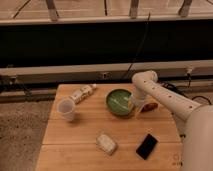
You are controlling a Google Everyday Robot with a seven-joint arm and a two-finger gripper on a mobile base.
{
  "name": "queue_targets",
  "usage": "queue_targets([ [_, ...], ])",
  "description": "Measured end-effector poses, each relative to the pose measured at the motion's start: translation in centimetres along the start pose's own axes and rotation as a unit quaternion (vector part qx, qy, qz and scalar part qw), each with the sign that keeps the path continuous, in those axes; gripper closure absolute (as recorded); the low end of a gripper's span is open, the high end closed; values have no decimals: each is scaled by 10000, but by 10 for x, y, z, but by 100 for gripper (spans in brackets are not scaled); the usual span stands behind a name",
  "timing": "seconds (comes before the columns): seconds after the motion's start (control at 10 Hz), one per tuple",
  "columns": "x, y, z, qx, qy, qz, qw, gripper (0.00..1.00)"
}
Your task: Pick up the ceramic bowl
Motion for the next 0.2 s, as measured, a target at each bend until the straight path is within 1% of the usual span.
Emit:
queue_targets([
  [0.1,0,1,0,-4,-15,11,10000,84],
  [0.2,0,1,0,1,-23,10,10000,95],
])
